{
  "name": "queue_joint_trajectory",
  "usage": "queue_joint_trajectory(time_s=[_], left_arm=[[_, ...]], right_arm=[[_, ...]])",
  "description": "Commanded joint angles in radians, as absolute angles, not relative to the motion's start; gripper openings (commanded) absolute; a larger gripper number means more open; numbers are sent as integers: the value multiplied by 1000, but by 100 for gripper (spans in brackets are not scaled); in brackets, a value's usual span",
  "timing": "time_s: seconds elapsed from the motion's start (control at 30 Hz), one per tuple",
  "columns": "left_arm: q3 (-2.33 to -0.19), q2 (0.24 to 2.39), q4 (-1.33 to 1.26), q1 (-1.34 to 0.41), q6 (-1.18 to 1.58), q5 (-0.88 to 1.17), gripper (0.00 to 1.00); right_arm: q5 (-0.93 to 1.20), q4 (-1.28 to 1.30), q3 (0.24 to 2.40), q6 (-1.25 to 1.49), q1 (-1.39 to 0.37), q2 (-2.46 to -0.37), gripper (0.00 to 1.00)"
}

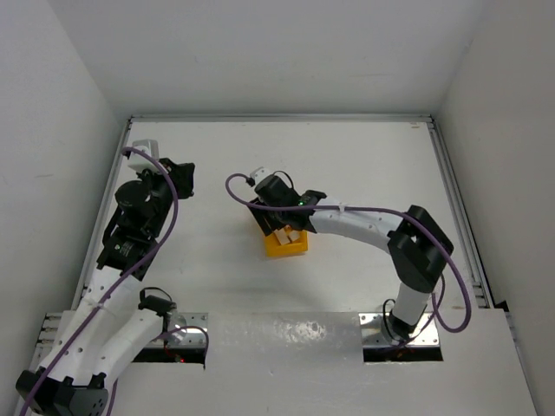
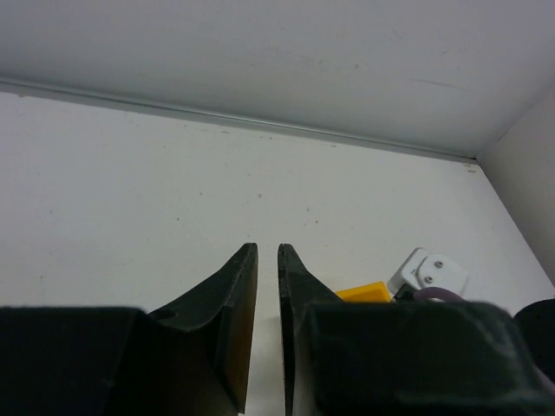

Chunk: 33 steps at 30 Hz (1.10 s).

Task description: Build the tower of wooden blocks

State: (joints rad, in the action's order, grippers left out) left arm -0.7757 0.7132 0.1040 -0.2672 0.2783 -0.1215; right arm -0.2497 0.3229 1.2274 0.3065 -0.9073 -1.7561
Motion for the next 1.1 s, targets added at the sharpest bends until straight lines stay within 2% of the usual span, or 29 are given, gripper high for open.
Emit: queue_joint_trajectory(time_s=[0.0,0.27,0.5,0.53,0.6,0.63,0.67,0.77,0.9,1.07], left_arm=[[-778,707,86,-256,279,-137,14],[-779,703,91,-258,284,-133,17],[-776,700,89,-258,284,-129,17],[-776,699,89,-258,285,-126,17],[-775,701,87,-258,285,-126,17],[-775,701,89,-258,287,-127,17],[-775,703,87,-256,285,-126,17],[-776,701,86,-258,285,-126,17],[-775,703,86,-258,288,-126,17],[-775,706,81,-258,288,-118,17]], right_arm=[[-212,276,1278,406,-923,-1787,62],[-242,218,1275,456,-925,-1890,55],[-293,206,1293,482,-927,-1974,39],[-293,203,1292,483,-923,-1977,29],[-282,198,1282,494,-923,-1976,16],[-266,189,1267,498,-925,-1968,6],[-253,180,1256,496,-925,-1959,1],[-158,155,1223,502,-922,-1904,0],[82,54,1142,566,-904,-1760,0],[368,-184,1051,777,-812,-1720,0]])
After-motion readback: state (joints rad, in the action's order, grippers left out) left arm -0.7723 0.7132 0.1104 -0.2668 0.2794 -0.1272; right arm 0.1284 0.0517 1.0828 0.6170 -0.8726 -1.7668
